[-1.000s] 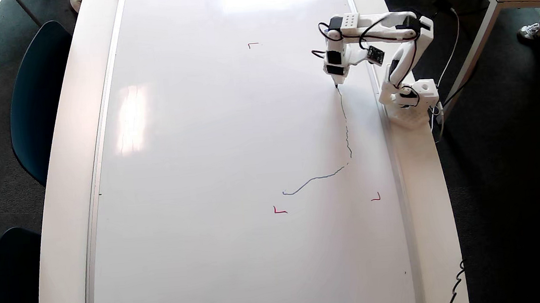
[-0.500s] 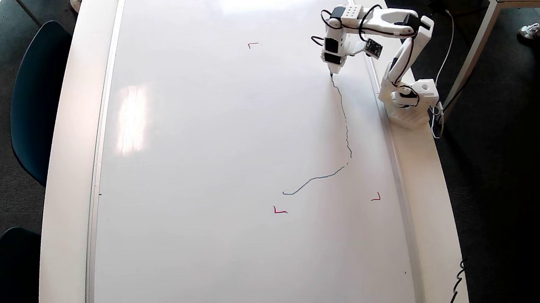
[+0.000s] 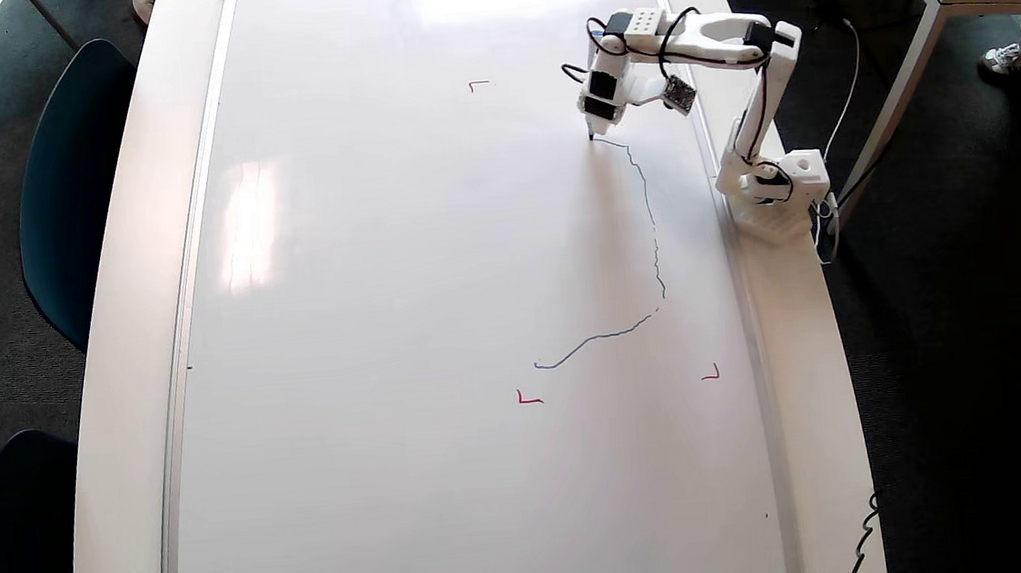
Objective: Draw on a whiteboard a robot head using a pen attached to the gripper
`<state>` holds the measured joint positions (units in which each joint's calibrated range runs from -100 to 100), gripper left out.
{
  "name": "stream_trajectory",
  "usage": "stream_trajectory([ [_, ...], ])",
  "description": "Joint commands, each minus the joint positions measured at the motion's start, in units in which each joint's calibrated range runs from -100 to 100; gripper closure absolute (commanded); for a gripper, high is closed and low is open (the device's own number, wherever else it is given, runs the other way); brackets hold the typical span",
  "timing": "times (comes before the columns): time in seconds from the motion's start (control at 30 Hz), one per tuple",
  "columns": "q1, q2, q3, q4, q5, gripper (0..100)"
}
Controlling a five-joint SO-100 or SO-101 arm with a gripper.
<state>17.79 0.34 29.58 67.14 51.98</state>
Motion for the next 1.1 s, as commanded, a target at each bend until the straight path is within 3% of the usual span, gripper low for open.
stream_trajectory([
  [0.0, -3.0, 8.2, -11.1, -1.3, -1.9, 99],
  [0.4, -8.3, 24.6, -35.6, -0.2, -4.7, 99],
  [0.73, -11.7, 25.1, -35.8, 4.7, -4.9, 99],
  [1.07, -23.1, 25.8, -36.4, 4.7, -11.8, 99],
])
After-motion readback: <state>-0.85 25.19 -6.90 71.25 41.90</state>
